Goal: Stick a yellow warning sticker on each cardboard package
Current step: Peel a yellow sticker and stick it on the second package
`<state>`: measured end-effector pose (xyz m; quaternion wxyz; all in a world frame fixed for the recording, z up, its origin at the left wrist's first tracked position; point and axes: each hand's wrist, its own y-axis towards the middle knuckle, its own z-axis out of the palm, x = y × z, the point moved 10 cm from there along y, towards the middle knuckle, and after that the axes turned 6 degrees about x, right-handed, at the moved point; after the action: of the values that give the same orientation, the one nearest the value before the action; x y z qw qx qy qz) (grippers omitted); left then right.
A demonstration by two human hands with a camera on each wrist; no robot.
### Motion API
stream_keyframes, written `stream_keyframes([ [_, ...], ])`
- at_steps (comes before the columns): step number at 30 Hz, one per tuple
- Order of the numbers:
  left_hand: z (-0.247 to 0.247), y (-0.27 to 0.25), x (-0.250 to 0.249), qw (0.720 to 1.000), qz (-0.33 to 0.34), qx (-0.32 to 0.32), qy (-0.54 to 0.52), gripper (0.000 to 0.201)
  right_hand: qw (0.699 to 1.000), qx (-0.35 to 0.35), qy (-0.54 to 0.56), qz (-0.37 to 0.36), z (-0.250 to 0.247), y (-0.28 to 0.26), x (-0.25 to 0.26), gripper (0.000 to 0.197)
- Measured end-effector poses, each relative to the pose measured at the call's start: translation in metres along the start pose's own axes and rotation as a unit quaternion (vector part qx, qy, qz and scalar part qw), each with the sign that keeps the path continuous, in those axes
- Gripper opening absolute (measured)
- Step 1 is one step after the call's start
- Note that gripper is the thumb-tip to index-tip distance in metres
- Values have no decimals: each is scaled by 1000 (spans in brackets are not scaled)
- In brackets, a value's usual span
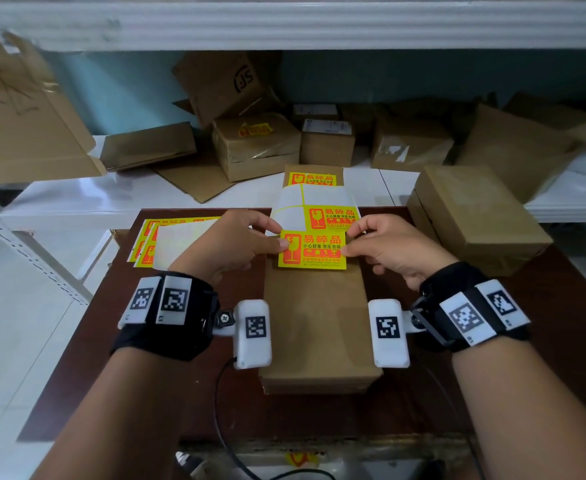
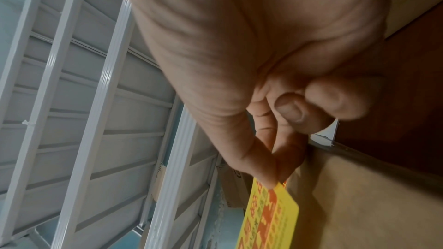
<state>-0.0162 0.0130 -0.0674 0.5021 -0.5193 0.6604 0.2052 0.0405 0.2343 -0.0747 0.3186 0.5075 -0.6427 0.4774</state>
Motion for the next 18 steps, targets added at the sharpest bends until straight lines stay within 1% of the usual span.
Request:
stream_keyframes([
  [4,2,0,2,1000,-8,25,3,21,998,29,50,14,5,1,-4,21],
  [9,6,1,5,999,-15,48,-12,23,999,32,23,15,3,0,-4,21],
  [13,3,2,0,999,-1,38,4,20,998,47,25,13,4,1,-2,21],
  [18,2,2,-7,999,12,30,30,22,998,59,17,7,5,2,1,23],
])
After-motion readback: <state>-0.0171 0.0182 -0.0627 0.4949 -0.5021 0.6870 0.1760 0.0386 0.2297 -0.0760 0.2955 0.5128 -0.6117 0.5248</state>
